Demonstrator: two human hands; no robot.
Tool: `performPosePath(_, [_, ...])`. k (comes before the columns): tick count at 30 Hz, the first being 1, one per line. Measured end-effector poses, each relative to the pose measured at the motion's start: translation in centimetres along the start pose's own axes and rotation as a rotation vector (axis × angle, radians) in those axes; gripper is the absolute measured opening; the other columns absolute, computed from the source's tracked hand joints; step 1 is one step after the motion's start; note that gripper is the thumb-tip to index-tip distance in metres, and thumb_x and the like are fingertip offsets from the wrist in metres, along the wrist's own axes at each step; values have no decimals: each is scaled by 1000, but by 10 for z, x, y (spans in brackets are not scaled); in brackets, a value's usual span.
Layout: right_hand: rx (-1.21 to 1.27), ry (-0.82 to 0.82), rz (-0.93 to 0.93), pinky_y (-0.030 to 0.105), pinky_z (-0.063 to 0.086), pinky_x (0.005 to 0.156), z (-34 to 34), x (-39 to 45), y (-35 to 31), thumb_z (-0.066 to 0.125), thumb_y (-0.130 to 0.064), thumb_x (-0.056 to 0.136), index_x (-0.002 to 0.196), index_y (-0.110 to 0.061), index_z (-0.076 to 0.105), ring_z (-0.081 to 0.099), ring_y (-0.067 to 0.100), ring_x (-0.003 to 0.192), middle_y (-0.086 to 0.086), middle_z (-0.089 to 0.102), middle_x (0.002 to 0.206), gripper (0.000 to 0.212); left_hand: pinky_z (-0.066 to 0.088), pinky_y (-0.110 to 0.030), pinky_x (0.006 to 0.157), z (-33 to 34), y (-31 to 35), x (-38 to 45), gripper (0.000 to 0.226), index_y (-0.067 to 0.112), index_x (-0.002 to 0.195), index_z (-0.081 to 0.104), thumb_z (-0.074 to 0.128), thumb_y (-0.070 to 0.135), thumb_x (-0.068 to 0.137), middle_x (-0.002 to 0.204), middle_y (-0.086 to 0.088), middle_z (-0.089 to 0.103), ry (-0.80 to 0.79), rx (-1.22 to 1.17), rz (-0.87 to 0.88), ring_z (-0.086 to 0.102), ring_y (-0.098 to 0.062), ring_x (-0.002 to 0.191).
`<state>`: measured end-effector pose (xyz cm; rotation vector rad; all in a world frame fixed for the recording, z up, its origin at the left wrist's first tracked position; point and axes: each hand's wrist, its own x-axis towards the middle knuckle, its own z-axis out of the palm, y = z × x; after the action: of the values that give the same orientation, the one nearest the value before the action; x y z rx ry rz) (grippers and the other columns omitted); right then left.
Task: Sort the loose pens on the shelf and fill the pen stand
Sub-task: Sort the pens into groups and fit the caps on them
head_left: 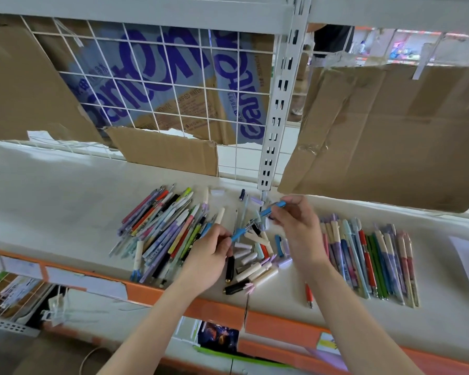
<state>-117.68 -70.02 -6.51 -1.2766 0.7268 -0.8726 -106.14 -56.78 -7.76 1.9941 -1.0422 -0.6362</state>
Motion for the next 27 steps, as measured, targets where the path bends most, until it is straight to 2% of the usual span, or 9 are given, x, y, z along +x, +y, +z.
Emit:
performPosePath(4, [-52,-43,-21,18,50,66,-5,2,-2,59,5,86,90,-13,56,60,11,73,10,66,84,19,35,-12,53,-1,0,-1,9,13,96,49,41,13,99,71,9,56,-6,-15,2,47,3,55])
performPosePath(9, [-66,-63,2,16,49,65,-2,-1,2,58,3,87,92,-12,56,60,4,69,7,65,84,16,36,-12,57,-2,-2,-3,10,15,93,49,41,13,99,73,8,57,-15,-17,1,49,-1,62])
performPosePath(12, [-22,-56,47,21,49,68,-2,0,4,58,1,89,92,-14,57,61,8,71,5,65,83,15,37,-10,57,-3,-2,-4,10,15,94,49,41,14,99,74,8,58,-17,-19,6,49,1,62])
performPosePath(15, [57,-149,110,28,52,74,-4,2,-1,47,3,93,98,-11,61,62,17,78,10,61,84,20,38,-8,57,-5,-4,-4,10,15,94,49,41,15,99,76,6,59,-17,-30,-16,49,2,64])
performPosePath(18, [-87,-301,119,23,49,65,-9,2,-7,42,1,96,102,-8,67,52,14,67,8,52,75,27,38,-4,61,-9,-6,-4,11,19,92,49,42,15,99,81,2,62,-2,-43,-41,50,7,73])
performPosePath(20, [-182,-329,98,21,43,57,-10,2,-5,48,-2,95,102,-6,65,44,12,58,2,48,62,19,39,-11,62,-12,-6,-4,11,21,91,49,42,16,99,80,3,61,14,-40,-40,52,0,69])
performPosePath(22, [-179,-290,115,21,39,53,-9,4,-4,55,-4,92,93,-3,61,40,13,54,-1,46,55,6,40,-16,65,-13,-4,-6,13,23,89,48,43,16,99,79,4,60,12,-26,-29,54,-5,71])
performPosePath(24, [-190,-273,110,20,38,52,-9,5,-5,58,-5,91,86,-1,59,39,11,51,-3,45,52,6,42,-21,72,-13,-3,-7,16,24,86,48,43,15,99,78,4,60,6,-32,-28,57,-9,76])
performPosePath(27, [-250,-283,71,18,39,53,-10,7,-5,58,-9,91,87,-1,61,41,9,50,-4,46,52,9,43,-22,75,-13,-3,-7,14,24,88,48,44,15,98,79,5,61,1,-23,-22,59,-13,81])
